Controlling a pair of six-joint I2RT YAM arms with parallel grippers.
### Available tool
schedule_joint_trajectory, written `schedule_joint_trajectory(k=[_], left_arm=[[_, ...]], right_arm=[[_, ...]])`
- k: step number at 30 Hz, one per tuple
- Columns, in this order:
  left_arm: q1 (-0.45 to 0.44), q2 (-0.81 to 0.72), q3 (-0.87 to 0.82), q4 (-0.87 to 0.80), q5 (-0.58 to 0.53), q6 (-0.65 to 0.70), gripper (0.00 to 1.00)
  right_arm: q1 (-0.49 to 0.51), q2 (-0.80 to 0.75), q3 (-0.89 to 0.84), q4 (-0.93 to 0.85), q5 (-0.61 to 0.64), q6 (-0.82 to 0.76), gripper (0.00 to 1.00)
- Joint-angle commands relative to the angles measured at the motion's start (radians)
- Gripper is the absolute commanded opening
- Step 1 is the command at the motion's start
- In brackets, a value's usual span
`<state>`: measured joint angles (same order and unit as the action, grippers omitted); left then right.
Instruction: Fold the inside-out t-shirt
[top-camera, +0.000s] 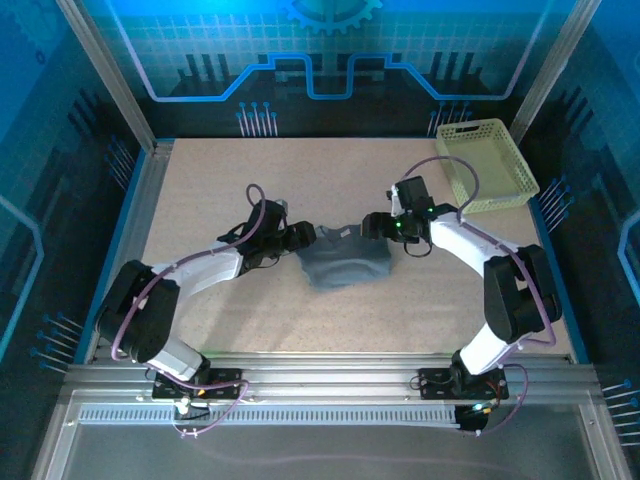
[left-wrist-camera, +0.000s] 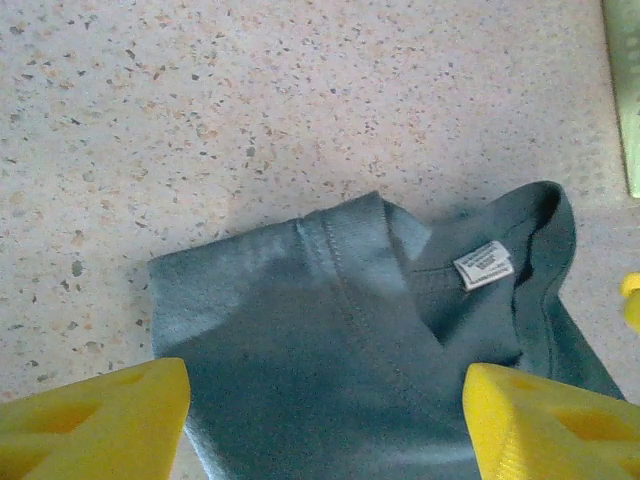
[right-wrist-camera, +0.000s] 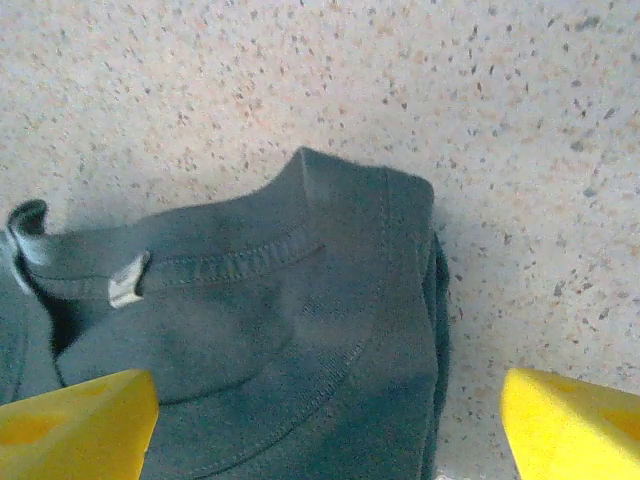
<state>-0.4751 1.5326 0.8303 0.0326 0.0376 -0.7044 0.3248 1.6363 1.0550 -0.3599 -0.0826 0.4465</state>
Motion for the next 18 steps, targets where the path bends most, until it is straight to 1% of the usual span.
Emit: schedule_joint_trajectory(k=[1,5,7,10,11,13,15,16,17,18], left_arm=[[-0.035,0.043,-0.044,-0.003,0.019,-0.018,0.71],[-0.093,0.101,-0.055,0.036,0.018,-0.060,0.70],[-0.112,0.121,-0.070,0.055,0.006,-0.076,0.67],[-0.113,0.145,-0.082,0.034,-0.031,-0.081,0.64],[-0.110,0.145,-0.086,0.026,-0.043,-0.072,0.64],[-0.090,0.141,-0.085,0.009,-0.059,-0.052,0.65],[-0.054,0.133,-0.072,-0.019,-0.056,-0.029,0.66],[-0.041,0.116,-0.056,-0.060,-0.074,-0.015,0.67],[-0.040,0.093,-0.037,-0.113,-0.109,0.002,0.69],[-0.057,0.061,0.002,-0.196,-0.191,0.020,0.72]], right_arm=[[0.032,0.062,-0.038,-0.051,-0.017,0.046,0.90],[0.076,0.122,-0.029,-0.043,-0.012,0.074,0.90],[0.099,0.142,-0.027,-0.035,-0.008,0.089,0.89],[0.106,0.168,-0.034,-0.027,0.011,0.121,0.83],[0.108,0.174,-0.039,-0.014,0.010,0.125,0.80],[0.110,0.177,-0.046,0.010,0.014,0.130,0.78],[0.112,0.176,-0.045,0.019,0.014,0.128,0.79],[0.114,0.167,-0.043,0.016,0.016,0.126,0.80],[0.114,0.152,-0.043,0.009,0.027,0.126,0.81],[0.114,0.127,-0.045,0.000,0.046,0.123,0.83]])
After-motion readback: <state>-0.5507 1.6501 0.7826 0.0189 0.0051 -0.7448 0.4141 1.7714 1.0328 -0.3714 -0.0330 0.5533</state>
